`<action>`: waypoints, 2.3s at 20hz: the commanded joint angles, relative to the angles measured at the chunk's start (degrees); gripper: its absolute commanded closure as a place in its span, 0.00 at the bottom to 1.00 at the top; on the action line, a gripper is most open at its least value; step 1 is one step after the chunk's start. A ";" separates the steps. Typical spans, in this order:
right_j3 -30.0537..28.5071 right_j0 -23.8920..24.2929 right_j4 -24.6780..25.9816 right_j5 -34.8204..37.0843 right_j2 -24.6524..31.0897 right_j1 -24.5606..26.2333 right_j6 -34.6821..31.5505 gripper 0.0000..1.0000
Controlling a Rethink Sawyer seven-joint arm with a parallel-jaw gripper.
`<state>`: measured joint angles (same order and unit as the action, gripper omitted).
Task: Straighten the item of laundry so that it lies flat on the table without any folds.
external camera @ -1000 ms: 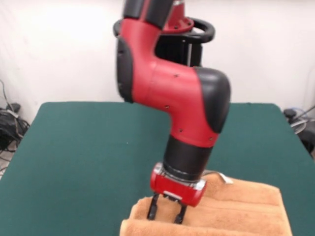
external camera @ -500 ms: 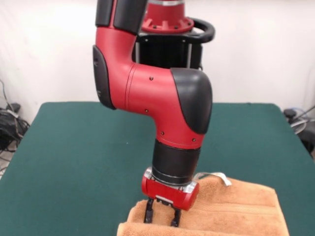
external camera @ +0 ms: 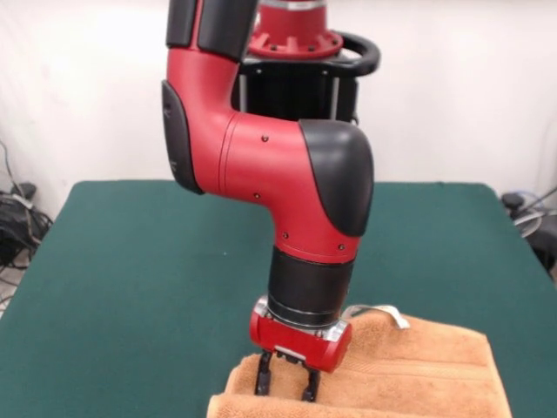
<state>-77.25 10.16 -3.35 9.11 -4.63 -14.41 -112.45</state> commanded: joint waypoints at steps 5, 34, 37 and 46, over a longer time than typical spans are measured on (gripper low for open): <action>-8.62 -2.33 3.00 7.05 5.49 8.84 -3.38 0.00; -11.10 -1.29 1.77 13.62 6.63 5.59 -2.99 0.00; -10.84 -0.52 1.58 16.80 7.39 5.53 -1.93 0.00; -10.81 -1.34 2.43 15.53 6.39 5.24 -2.35 0.00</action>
<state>-78.66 9.05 -1.75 10.23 -5.25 -15.29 -112.45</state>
